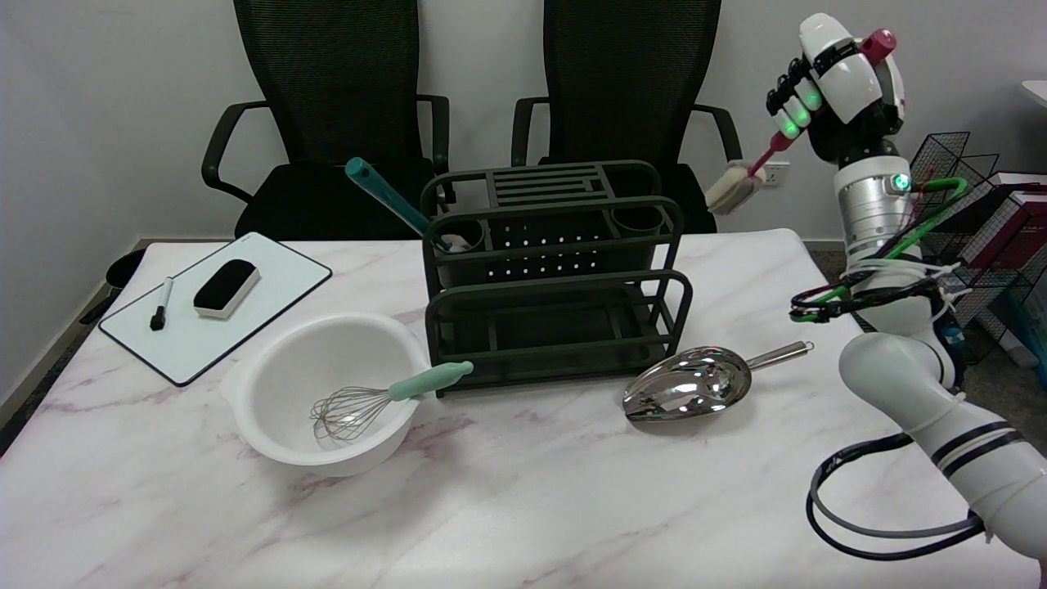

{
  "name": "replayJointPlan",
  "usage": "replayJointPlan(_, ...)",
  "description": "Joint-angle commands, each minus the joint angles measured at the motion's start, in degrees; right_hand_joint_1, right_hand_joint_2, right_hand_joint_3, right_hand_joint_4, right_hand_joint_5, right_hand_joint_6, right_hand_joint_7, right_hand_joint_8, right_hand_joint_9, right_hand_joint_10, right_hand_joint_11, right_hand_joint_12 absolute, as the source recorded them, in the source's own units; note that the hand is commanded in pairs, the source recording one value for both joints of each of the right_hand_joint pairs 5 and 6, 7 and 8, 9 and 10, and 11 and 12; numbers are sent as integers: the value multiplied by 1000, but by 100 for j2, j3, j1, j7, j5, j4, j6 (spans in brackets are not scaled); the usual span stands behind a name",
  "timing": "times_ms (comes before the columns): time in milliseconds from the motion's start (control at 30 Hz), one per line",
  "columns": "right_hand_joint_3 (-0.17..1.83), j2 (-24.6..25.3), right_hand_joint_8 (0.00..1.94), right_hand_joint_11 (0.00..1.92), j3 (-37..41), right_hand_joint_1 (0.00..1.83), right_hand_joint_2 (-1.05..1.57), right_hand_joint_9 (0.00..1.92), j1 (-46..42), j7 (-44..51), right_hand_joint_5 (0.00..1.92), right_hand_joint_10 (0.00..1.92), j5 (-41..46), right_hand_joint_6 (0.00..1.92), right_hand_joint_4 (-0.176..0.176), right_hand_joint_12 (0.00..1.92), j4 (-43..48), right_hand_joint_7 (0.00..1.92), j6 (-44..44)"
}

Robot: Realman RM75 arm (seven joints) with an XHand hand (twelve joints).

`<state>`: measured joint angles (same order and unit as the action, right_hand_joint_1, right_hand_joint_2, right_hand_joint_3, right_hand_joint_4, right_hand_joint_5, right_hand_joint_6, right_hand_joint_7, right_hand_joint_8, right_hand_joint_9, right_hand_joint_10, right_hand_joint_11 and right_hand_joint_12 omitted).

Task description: Pick up the pink sponge bottle brush.

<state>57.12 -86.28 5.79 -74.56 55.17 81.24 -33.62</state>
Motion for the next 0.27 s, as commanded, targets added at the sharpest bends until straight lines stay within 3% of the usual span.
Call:
replayJointPlan(33, 980, 266, 1920, 1920, 140, 937, 1571, 1920, -1107, 445, 1920, 1920, 11, 1920, 0, 1920, 482, 1920, -773)
replayJointPlan(267, 981, 431, 1920, 1920, 110, 944, 1571, 1920, -1612, 758, 1920, 1920, -56, 1920, 0, 1920, 1293, 1920, -1006)
